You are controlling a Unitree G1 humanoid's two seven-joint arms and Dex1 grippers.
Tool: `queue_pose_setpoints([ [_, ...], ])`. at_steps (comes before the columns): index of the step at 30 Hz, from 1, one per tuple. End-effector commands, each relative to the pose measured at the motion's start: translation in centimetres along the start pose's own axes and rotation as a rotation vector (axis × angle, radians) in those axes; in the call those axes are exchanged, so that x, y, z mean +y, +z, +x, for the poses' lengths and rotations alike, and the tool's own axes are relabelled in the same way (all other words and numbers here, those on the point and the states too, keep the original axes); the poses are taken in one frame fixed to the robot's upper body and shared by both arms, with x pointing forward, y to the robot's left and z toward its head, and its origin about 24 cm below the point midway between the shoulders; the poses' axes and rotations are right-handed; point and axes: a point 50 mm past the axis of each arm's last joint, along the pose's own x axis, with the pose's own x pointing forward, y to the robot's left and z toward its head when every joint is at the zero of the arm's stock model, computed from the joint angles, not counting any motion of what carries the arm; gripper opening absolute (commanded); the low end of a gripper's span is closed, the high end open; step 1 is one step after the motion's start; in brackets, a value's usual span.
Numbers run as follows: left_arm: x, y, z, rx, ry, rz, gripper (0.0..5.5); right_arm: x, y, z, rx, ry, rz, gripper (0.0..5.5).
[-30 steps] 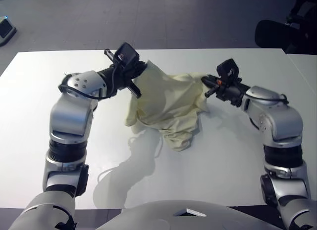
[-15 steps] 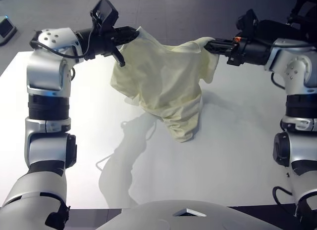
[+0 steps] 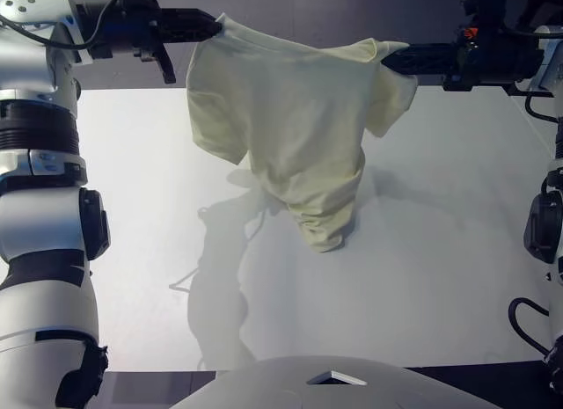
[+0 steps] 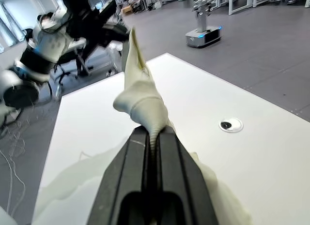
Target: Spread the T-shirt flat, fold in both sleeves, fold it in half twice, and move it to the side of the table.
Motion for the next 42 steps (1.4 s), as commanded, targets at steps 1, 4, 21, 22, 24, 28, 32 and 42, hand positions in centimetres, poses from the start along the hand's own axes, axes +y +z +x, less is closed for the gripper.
queue_pose_setpoints([
  [1, 1.0, -0.7, 1.9, 0.126, 0.089, 0.052, 0.02, -1.8, 0.7, 1.5, 0.055, -0.146, -0.088, 0.0],
  [4, 1.4, -1.3, 3.9, 0.221, 0.24, 0.107, 0.02, -3.6, 0.9, 3.4, 0.068, -0.395, -0.193, 0.0],
  [21, 3.5, 8.7, 5.2, 0.113, 0.971, 0.868, 0.02, -2.4, 9.3, 5.1, -0.109, -1.189, -1.101, 0.0],
  [22, 3.3, 7.9, 5.4, 0.141, 0.937, 0.897, 0.02, -2.6, 8.7, 5.2, -0.086, -1.168, -1.117, 0.0],
  [24, 2.8, 5.4, 6.2, 0.207, 0.824, 0.925, 0.02, -3.3, 6.5, 5.8, -0.008, -1.069, -1.109, 0.0],
  [28, -0.4, -2.4, 7.9, 0.305, 0.406, 0.881, 0.02, -4.9, -1.0, 6.5, 0.206, -0.725, -0.962, 0.0],
  [32, -7.4, -8.9, 6.8, 0.244, -0.112, 0.695, 0.02, -4.1, -8.7, 5.5, 0.366, -0.254, -0.708, 0.0],
  [42, -17.5, -9.3, 2.9, 0.266, -0.6, 0.545, 0.02, 4.3, -16.6, 3.0, 0.579, 0.275, -0.313, 0.0],
])
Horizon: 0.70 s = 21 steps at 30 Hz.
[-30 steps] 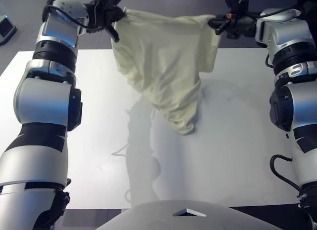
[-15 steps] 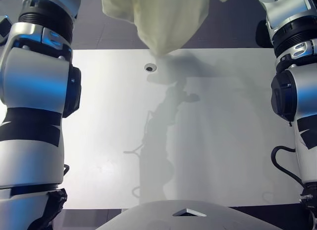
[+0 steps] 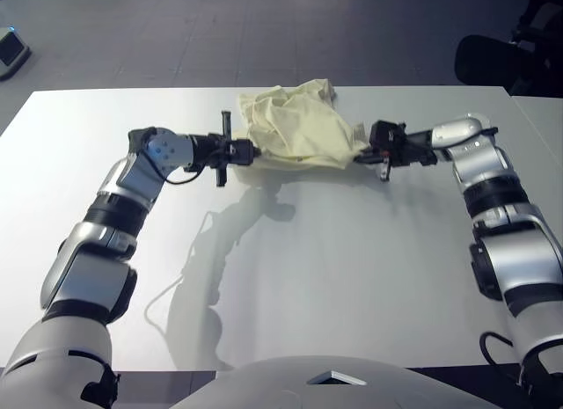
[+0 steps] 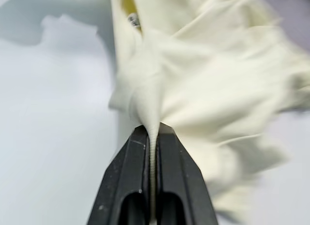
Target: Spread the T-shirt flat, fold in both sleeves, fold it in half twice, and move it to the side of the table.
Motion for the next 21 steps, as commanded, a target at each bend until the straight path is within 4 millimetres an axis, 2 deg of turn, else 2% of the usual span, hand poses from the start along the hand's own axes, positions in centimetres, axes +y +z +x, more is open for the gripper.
queue_pose_setpoints([
  [1, -5.5, 4.2, -2.7, -0.049, -0.365, 0.037, 0.02, 7.6, 0.2, -1.2, 0.024, 0.385, 0.072, 0.0],
  [5, -8.8, 4.9, -2.8, -0.04, -0.449, 0.001, 0.02, 10.0, -0.1, -0.2, 0.022, 0.392, 0.115, 0.0],
  [10, -11.7, 6.0, -3.7, -0.027, -0.539, -0.071, 0.02, 13.1, -0.5, -0.7, 0.062, 0.427, 0.174, 0.0],
  [12, -12.2, 6.2, -4.0, -0.015, -0.549, -0.085, 0.02, 14.1, -0.7, -0.9, 0.081, 0.441, 0.192, 0.0],
  [13, -12.4, 6.3, -4.1, -0.009, -0.552, -0.091, 0.0, 14.6, -0.8, -1.1, 0.092, 0.454, 0.198, 0.33],
  [15, -12.7, 6.3, -4.3, 0.002, -0.555, -0.101, 0.0, 15.5, -0.9, -1.5, 0.104, 0.49, 0.215, 0.54],
  [17, -12.7, 6.2, -4.4, 0.003, -0.555, -0.145, 0.35, 16.1, -0.6, -2.1, 0.098, 0.525, 0.23, 0.85],
  [19, -12.5, 6.7, -5.0, -0.036, -0.558, -0.24, 0.73, 16.0, -0.1, -3.1, 0.087, 0.526, 0.236, 1.22],
  [21, -11.6, 7.4, -6.5, -0.096, -0.552, -0.384, 1.09, 14.9, 0.7, -4.9, 0.054, 0.474, 0.252, 1.57],
])
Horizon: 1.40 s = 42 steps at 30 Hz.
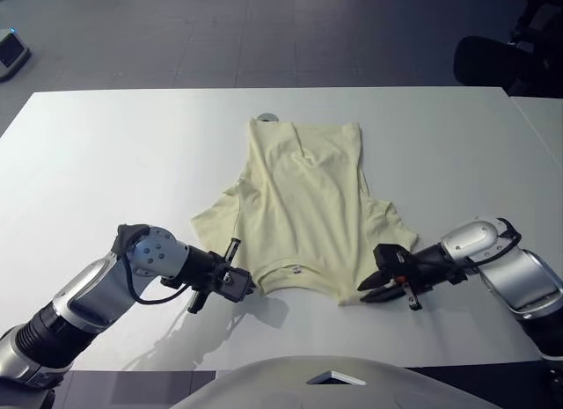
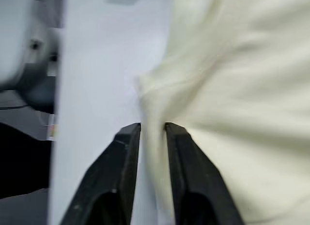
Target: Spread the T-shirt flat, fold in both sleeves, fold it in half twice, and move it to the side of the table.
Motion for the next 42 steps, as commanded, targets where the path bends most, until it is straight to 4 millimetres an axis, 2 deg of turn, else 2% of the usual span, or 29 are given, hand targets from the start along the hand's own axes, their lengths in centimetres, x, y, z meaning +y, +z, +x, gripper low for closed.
queue_pose_setpoints([
  [1, -0.2, 1.3, -3.3, -0.135, 0.004, -0.19, 1.32, 0.5, 1.5, -4.2, -0.058, -0.095, -0.002, 1.78],
  [4, 0.5, 1.5, -6.5, -0.226, 0.121, -0.304, 1.84, 0.4, 2.3, -7.1, -0.122, -0.249, 0.009, 2.28],
  [7, 2.6, -0.3, -8.1, -0.173, 0.457, -0.376, 2.34, -1.2, 1.8, -8.5, -0.163, -0.555, 0.033, 2.77],
  [9, 3.2, -2.0, -7.7, -0.098, 0.619, -0.426, 2.69, -1.9, 0.8, -8.3, -0.144, -0.679, 0.047, 3.1],
  [13, 3.9, -4.8, -5.1, 0.032, 0.773, -0.453, 3.32, -3.5, -1.4, -7.0, -0.029, -0.829, 0.006, 3.71],
  [18, 3.9, -7.3, -3.3, 0.191, 0.802, -0.376, 4.17, -4.4, -3.2, -5.4, 0.088, -0.837, -0.063, 4.53],
  [24, 1.8, -7.6, -3.1, 0.259, 0.705, -0.395, 5.1, -2.2, -6.3, -5.5, 0.27, -0.731, -0.016, 5.38],
  [26, 1.0, -7.6, -3.0, 0.277, 0.673, -0.412, 5.39, -1.7, -6.8, -5.8, 0.302, -0.722, 0.002, 5.4],
  [29, -0.2, -7.8, -2.8, 0.31, 0.636, -0.452, 5.39, -1.6, -6.7, -6.3, 0.301, -0.749, 0.015, 5.4],
  [32, 0.0, -7.4, -3.3, 0.269, 0.702, -0.502, 5.39, -2.2, -5.5, -7.2, 0.172, -0.87, 0.057, 5.4],
  [36, 1.2, -5.8, -5.1, 0.084, 0.85, -0.612, 5.39, -2.1, -4.4, -8.7, -0.04, -1.014, 0.192, 5.4],
  [39, 1.7, -5.0, -7.2, -0.059, 0.995, -0.727, 5.39, -1.1, -4.7, -9.2, -0.29, -1.109, 0.455, 5.4],
  [42, 2.0, -4.7, -8.9, -0.232, 1.164, -0.87, 5.39, 0.8, -6.4, -7.3, -0.483, -1.077, 0.802, 5.4],
])
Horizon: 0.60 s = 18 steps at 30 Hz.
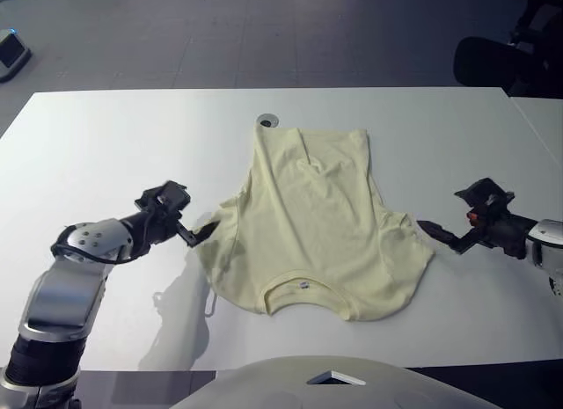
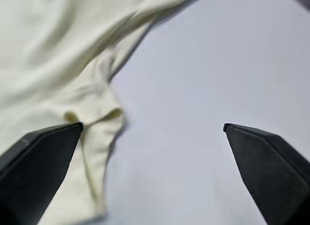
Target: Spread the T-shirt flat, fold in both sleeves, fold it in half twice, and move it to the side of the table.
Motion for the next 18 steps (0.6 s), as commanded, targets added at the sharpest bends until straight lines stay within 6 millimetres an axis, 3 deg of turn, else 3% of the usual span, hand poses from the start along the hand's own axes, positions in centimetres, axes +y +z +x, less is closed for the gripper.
queue_pose_setpoints([
  [1, 1.8, 1.6, -1.2, -0.186, 0.199, -0.283, 5.39, 2.1, -3.9, -1.2, 0.035, -0.023, 0.501, 5.4],
  [4, 2.7, 2.3, -1.5, -0.295, 0.326, -0.441, 5.39, 3.6, -6.0, -1.5, 0.095, -0.022, 0.719, 5.4],
  [8, 2.4, 2.7, -1.6, -0.322, 0.368, -0.502, 5.39, 4.7, -7.3, -0.8, 0.136, 0.009, 0.877, 5.4],
  [13, 1.8, 3.1, -0.7, -0.323, 0.335, -0.522, 5.4, 5.8, -7.2, 0.6, 0.114, 0.055, 0.943, 4.58],
  [18, 1.6, 3.3, -0.4, -0.321, 0.325, -0.517, 5.4, 6.0, -7.4, 0.6, 0.12, 0.049, 0.954, 3.75],
])
